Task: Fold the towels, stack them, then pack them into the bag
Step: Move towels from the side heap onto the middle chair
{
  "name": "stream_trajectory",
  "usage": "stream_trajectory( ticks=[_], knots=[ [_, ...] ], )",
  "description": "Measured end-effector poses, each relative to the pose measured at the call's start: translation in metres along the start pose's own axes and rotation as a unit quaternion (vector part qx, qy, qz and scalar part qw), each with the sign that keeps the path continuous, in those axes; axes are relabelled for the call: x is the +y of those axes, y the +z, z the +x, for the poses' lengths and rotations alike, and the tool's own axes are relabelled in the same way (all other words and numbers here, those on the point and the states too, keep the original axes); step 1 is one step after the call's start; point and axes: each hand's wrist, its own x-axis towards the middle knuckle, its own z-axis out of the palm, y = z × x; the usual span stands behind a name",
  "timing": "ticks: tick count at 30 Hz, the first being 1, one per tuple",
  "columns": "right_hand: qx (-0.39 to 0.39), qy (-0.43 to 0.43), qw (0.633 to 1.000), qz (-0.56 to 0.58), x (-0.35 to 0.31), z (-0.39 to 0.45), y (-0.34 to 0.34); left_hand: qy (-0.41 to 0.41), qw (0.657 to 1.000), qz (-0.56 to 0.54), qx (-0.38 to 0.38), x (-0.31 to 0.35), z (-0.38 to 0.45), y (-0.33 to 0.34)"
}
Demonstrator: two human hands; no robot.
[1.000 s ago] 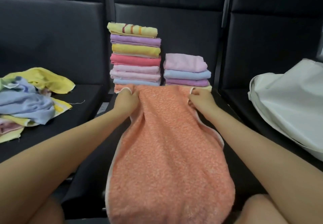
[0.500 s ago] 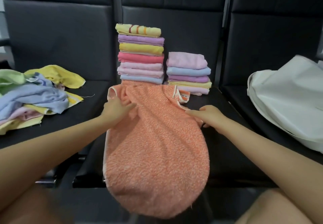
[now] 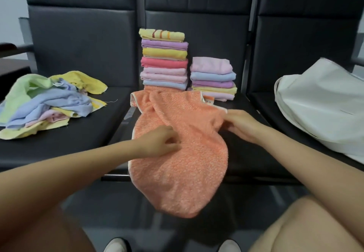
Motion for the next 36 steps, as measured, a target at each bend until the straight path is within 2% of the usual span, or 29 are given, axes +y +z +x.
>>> stream_trajectory(
  ticks=[2,6,10,13,15,17,19,21,23,25,27,30,32,34,36],
  knots=[
    [0.031,-0.022,0.996,0.075,-0.005,0.001,-0.003,-0.021,0.998,-0.052,0.025,0.001,0.003,-0.005],
    [0.122,-0.030,0.983,0.132,-0.020,0.009,-0.013,-0.065,0.984,-0.128,0.108,-0.002,0.016,-0.019],
    [0.155,-0.006,0.967,0.202,-0.028,0.025,-0.016,-0.130,0.951,-0.191,0.206,-0.004,0.037,-0.029],
    [0.216,-0.004,0.944,0.249,-0.027,0.039,-0.012,-0.141,0.930,-0.203,0.273,-0.009,0.057,-0.030],
    [0.211,0.000,0.944,0.253,-0.024,0.047,-0.009,-0.145,0.924,-0.178,0.306,-0.017,0.069,-0.031],
    [0.142,0.017,0.964,0.226,-0.014,0.052,-0.005,-0.150,0.930,-0.108,0.317,-0.032,0.077,-0.032],
    [0.053,0.057,0.991,0.110,-0.006,0.050,-0.001,-0.161,0.941,-0.024,0.295,-0.048,0.082,-0.031],
    [-0.016,0.066,0.995,-0.068,-0.003,0.045,0.002,-0.173,0.949,0.049,0.261,-0.064,0.083,-0.029],
    [-0.037,0.034,0.978,-0.203,0.000,0.045,0.002,-0.147,0.949,0.090,0.262,-0.071,0.079,-0.028],
    [-0.027,-0.019,0.967,-0.253,0.000,0.042,0.002,-0.093,0.949,0.080,0.289,-0.063,0.068,-0.031],
    [0.017,-0.084,0.964,-0.250,0.001,0.039,0.000,-0.047,0.962,0.011,0.269,-0.042,0.055,-0.038],
    [0.096,-0.105,0.979,-0.149,-0.003,0.034,-0.005,-0.008,0.991,-0.049,0.124,-0.006,0.034,-0.043],
    [0.100,-0.046,0.993,0.035,-0.013,0.031,-0.010,0.016,1.000,0.000,0.005,0.006,0.022,-0.032],
    [0.082,0.007,0.981,0.176,-0.021,0.027,-0.016,0.041,0.993,0.077,-0.079,0.007,0.013,-0.015],
    [0.113,0.034,0.985,0.125,-0.018,0.022,-0.022,0.083,0.983,0.152,-0.061,0.001,0.010,-0.003]
  ],
)
